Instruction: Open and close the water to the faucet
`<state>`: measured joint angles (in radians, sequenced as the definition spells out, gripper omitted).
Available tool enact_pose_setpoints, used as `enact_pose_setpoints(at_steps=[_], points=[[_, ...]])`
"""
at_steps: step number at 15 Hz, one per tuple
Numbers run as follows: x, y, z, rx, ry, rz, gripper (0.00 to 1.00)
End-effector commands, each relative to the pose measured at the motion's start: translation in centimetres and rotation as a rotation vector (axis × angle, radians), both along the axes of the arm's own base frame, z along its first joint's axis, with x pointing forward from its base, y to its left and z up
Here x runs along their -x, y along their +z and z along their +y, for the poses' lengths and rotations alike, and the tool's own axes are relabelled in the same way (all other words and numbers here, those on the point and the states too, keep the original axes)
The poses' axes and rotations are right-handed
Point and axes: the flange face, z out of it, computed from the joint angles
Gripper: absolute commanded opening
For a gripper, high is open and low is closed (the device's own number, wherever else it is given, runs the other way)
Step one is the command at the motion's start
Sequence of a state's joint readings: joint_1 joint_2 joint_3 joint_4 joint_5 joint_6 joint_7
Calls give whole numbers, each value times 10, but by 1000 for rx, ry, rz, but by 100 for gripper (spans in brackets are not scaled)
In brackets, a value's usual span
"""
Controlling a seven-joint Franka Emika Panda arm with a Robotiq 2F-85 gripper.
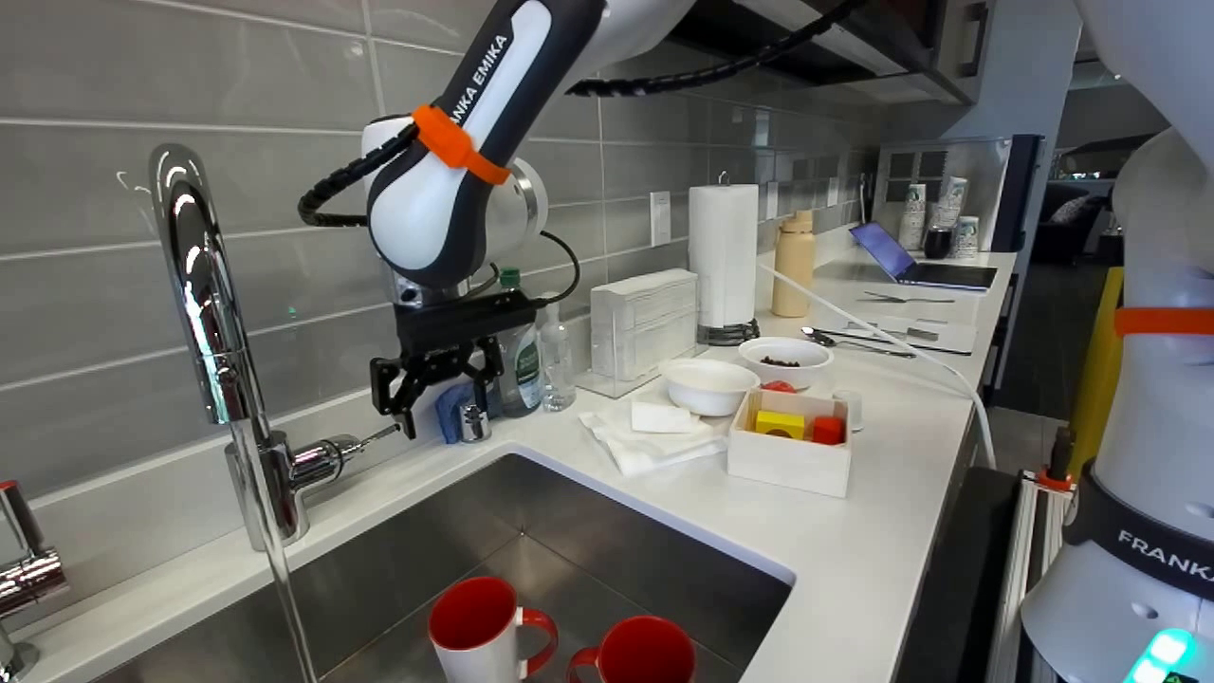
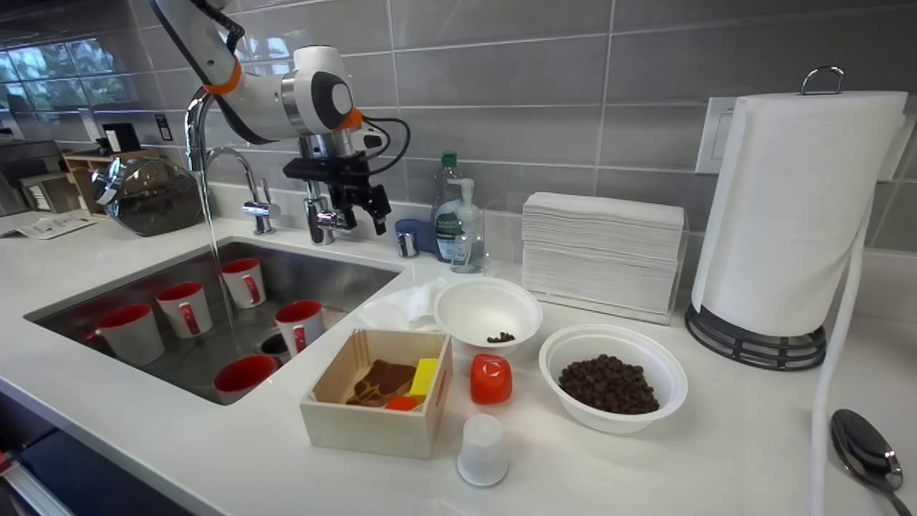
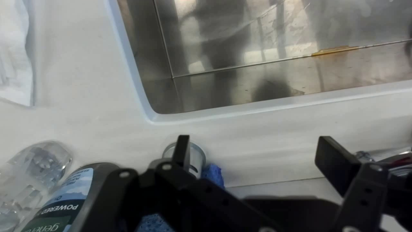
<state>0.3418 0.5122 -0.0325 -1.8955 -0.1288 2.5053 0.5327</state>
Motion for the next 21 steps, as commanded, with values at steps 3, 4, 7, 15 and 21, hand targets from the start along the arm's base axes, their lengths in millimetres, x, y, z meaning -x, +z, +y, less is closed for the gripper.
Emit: enact_pose_setpoints(at_steps=[3, 4, 7, 15, 21], points=[[1, 8, 13, -37, 4, 12, 100], [2, 8, 14, -43, 8, 13, 100], [2, 9, 15, -47, 10, 12, 100], [11, 21, 29, -128, 73, 86, 100], [18, 27, 42, -143, 114, 107, 100]])
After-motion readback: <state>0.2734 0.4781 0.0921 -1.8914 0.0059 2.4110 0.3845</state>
